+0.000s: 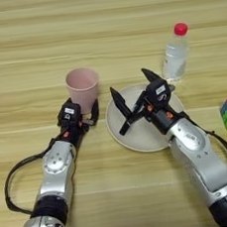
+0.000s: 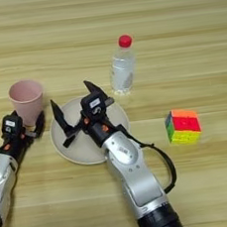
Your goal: Move the objects on the table
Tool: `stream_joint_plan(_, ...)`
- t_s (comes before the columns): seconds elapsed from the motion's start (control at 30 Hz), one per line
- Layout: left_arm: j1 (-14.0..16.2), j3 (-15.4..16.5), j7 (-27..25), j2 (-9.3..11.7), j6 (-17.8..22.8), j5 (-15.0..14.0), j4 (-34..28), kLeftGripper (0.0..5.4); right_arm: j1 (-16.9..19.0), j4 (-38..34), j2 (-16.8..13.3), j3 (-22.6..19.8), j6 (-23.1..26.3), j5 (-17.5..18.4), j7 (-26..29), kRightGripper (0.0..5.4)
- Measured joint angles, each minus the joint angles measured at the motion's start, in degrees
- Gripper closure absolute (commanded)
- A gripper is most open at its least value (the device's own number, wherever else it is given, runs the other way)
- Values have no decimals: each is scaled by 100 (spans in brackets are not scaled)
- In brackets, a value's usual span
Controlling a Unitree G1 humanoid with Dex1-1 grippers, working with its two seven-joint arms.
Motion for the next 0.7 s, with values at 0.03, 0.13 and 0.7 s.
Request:
stream_joint_plan(0.03, -2, 0, 5, 0, -2, 0, 4, 168, 0, 0, 0, -3, -1, 0, 0, 0)
stream_joint_plan(0.13, -11, 0, 35, 0, -5, 1, 19, 168, 0, 0, 2, -19, -11, 0, 0, 0)
stream_joint_plan(0.7, -20, -8, 135, 3, -3, 26, 30, 5, -6, -9, 17, -282, -198, -119, -164, 0)
